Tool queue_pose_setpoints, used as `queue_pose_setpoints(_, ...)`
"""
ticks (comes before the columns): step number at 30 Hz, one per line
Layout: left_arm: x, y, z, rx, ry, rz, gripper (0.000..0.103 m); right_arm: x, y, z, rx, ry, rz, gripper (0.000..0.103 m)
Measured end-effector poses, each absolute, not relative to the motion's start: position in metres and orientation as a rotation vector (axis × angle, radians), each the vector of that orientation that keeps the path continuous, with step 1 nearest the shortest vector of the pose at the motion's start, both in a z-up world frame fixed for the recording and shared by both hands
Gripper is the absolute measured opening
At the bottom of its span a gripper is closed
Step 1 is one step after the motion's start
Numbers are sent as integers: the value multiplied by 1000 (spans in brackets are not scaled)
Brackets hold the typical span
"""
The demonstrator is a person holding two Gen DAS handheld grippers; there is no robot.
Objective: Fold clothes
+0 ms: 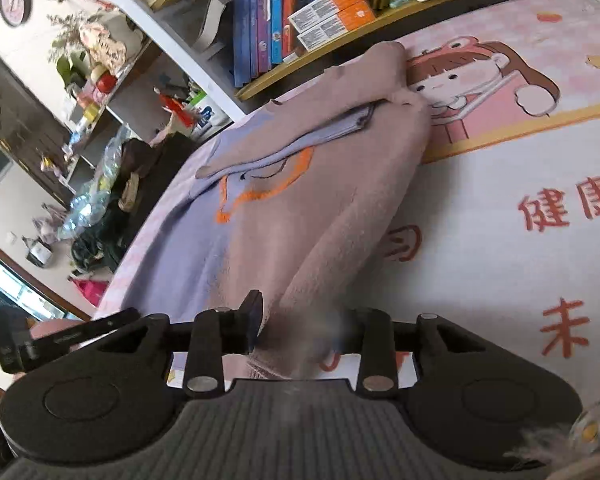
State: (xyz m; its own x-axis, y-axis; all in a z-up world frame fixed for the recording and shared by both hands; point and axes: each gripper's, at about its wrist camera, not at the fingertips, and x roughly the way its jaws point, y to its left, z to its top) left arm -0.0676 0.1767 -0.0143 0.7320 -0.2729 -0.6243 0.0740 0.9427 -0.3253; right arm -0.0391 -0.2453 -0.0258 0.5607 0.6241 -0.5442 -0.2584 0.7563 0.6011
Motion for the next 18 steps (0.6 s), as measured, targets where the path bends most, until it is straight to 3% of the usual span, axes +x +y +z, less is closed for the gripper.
queue_pose_setpoints(4, -69, 179, -15, -305, 728, -210, 21, -40, -259, -26, 524, 830, 529, 28)
queue_pose_setpoints(8, -68, 172, -13, -312, 721, -280, 58, -43, -279, -27, 548, 823, 488, 26)
queue_pose_setpoints(9, -67, 168, -13, -298, 719, -288, 64, -43, -283, -28, 562, 822, 485, 26)
queue_pose_setpoints(15, -57, 158, -11, -279, 718, -274, 54, -39, -288, -29, 588, 823, 467, 26)
queue_pose_setpoints(16, -56, 158, -12, -288, 719, -278, 49, -38, -285, -27, 574, 823, 459, 26)
queue_pose_setpoints(18, -50, 161, -14, -310, 726, -276, 22, -35, -280, -26, 547, 821, 451, 26)
